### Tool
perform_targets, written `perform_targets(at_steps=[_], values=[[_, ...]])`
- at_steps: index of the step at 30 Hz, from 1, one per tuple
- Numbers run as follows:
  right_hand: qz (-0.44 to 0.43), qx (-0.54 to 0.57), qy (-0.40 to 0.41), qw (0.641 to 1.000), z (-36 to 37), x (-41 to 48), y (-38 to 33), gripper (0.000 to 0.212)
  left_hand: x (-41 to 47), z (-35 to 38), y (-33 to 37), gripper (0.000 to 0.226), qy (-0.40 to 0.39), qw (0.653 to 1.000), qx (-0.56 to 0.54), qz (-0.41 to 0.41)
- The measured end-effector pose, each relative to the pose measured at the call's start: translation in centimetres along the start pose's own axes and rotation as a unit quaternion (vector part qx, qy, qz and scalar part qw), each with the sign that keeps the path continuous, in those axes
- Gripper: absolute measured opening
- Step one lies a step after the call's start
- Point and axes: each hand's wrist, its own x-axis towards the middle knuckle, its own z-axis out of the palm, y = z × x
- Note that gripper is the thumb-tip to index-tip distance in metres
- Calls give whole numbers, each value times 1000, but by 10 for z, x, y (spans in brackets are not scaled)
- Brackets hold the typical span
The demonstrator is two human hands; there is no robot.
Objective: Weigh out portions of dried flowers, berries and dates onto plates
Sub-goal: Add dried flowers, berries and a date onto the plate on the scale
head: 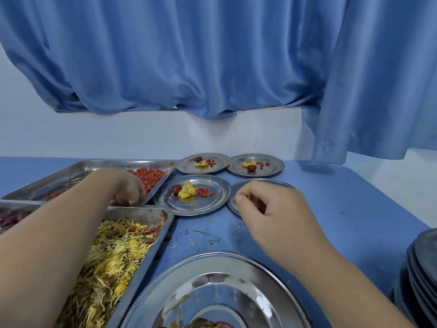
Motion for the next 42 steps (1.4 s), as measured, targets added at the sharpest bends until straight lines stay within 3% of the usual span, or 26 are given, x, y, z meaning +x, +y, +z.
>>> perform_targets(at_steps=[15,19,34,42], values=[[0,-3,-4,1000,0,-1,-1,22,-11,-6,-17,19,164,977,-128,51],[0,-26,-10,1000,0,-1,1,23,-20,3,-21,18,214,971,-94,56],[15,-43,-9,999,0,0,20,18,-49,5,-25,13,251,942,-197,99],[21,-29,2,999,-11,4,14,19,-100,5,0,14,218,900,-318,205]])
